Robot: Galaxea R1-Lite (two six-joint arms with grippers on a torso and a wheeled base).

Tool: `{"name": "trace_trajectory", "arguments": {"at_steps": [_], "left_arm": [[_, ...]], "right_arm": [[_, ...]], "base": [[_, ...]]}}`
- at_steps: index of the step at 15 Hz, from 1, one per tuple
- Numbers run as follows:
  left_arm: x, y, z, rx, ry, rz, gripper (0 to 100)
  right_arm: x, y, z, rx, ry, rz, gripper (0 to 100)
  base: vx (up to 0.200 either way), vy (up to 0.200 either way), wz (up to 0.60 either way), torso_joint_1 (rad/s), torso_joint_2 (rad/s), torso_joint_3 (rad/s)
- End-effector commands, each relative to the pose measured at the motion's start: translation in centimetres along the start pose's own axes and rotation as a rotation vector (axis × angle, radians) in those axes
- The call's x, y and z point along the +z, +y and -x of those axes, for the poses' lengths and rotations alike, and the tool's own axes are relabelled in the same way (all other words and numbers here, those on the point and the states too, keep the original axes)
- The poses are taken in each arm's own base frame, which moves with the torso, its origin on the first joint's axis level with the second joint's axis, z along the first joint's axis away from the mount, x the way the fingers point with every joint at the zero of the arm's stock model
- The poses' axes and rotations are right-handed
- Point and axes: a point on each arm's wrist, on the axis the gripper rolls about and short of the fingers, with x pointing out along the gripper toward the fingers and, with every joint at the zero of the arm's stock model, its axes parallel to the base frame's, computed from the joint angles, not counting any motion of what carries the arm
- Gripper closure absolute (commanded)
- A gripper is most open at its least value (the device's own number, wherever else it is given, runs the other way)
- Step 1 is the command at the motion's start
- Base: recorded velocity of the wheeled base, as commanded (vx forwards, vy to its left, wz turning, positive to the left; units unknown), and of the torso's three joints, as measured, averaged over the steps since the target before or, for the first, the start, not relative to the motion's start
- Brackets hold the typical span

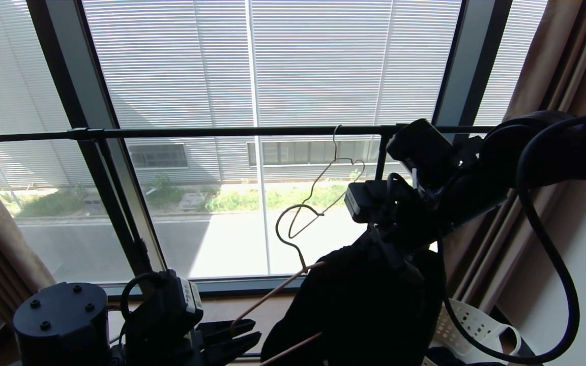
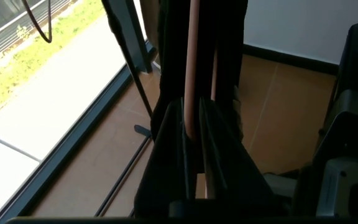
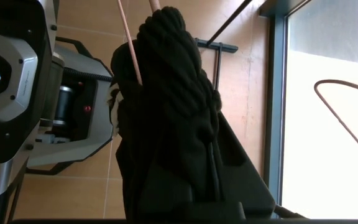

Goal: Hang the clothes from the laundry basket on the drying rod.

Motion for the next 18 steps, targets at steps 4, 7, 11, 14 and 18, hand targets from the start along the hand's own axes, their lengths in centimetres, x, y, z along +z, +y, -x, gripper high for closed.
{"name": "trace_trajectory", "arguments": {"at_steps": [4,7,11,14,18], "left_arm": [[0.0,0.7,0.5,0.044,-0.019,0.013,0],[0.6,1.3,3.0,0.140,-0.112,0.057,0],[1.0,2.4,5.8,0.253,-0.204,0.307,0],[-0.2,2.7,5.3,0.245,-0.165,0.542,0],[-3.9,4.6,0.9,0.223,0.039,0.725,0]], "right_arm": [[0.3,0.5,0.7,-0.008,-0.006,0.008,100],[0.6,0.5,1.3,-0.046,0.005,-0.024,100],[1.0,0.1,2.6,-0.149,0.043,-0.137,100],[1.7,0.2,4.3,-0.199,0.004,-0.221,100],[1.7,0.7,6.2,-0.238,-0.025,-0.225,100]], "base": [[0.000,0.000,0.00,0.000,0.00,0.000],[0.000,0.000,0.00,0.000,0.00,0.000],[0.000,0.000,0.00,0.000,0.00,0.000],[0.000,0.000,0.00,0.000,0.00,0.000],[0.000,0.000,0.00,0.000,0.00,0.000]]}}
